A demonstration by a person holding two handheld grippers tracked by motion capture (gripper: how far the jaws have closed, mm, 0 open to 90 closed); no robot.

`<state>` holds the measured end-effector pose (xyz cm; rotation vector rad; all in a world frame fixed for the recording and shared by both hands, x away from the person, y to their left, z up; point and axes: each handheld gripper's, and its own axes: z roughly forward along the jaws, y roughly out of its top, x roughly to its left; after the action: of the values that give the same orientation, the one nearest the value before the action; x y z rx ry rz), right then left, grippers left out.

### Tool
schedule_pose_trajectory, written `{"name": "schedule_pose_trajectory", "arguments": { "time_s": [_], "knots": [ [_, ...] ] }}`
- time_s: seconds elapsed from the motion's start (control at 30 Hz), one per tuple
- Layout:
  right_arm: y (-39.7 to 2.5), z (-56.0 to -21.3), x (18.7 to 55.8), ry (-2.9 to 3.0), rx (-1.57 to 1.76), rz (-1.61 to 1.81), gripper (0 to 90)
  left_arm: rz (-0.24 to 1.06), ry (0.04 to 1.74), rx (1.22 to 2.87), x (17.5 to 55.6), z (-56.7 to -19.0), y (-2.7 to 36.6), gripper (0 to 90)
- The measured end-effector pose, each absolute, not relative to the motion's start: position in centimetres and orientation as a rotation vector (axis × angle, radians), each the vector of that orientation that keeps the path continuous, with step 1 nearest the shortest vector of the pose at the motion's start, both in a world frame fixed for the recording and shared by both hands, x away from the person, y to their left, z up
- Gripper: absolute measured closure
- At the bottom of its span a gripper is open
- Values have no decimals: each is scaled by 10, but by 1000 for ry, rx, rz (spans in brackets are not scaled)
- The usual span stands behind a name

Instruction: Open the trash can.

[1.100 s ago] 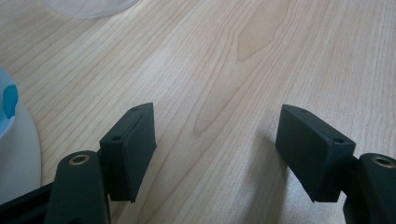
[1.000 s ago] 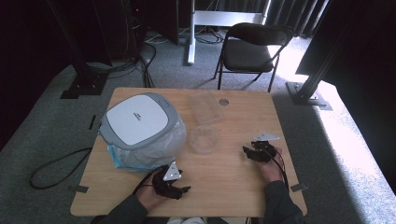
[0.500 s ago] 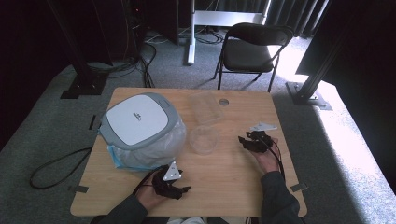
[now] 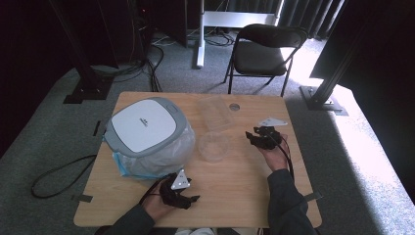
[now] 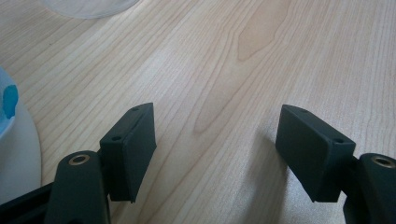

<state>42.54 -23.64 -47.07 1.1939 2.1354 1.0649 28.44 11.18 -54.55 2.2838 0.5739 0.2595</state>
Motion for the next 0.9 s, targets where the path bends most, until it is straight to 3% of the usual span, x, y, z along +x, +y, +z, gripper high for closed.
{"name": "schedule_pose_trajectory", "arguments": {
  "time_s": [0.9],
  "knots": [
    [-201, -423, 454, 2118, 1110, 1203, 610, 258, 575, 2284, 284, -545, 112, 289]
  ]
}}
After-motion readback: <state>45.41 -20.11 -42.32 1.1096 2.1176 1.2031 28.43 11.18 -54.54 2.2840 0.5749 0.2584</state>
